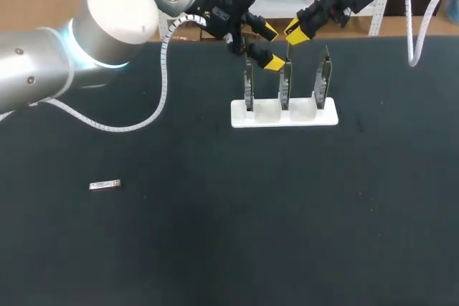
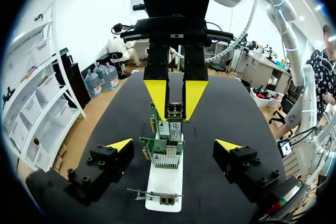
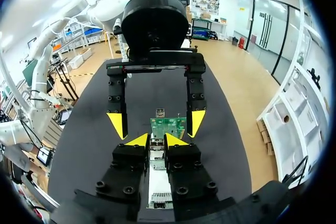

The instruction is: Pick up the optical module with the left hand, and insert it into the network port with the right hand.

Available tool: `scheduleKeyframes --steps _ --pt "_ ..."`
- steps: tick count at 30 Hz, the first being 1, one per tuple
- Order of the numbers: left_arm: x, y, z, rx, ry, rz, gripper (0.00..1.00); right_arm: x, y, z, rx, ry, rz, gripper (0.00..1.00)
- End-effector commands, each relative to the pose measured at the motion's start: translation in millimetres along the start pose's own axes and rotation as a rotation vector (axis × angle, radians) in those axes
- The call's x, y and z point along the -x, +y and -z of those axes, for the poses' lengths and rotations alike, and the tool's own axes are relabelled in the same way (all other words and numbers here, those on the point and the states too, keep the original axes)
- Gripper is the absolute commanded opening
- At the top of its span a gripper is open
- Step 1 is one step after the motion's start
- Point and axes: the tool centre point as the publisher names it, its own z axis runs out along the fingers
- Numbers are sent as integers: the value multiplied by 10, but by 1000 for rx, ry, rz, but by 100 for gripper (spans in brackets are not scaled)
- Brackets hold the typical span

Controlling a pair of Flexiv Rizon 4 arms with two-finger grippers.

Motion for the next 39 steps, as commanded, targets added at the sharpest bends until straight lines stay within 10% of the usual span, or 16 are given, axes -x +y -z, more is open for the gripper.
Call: scheduleKeyframes --steps 1,39 --pt "9 17 -4 -3 5 1 100 7 -20 -7 5 -3 2 0" --pt "9 17 -4 -3 5 1 100 9 -26 -45 18 14 9 0"
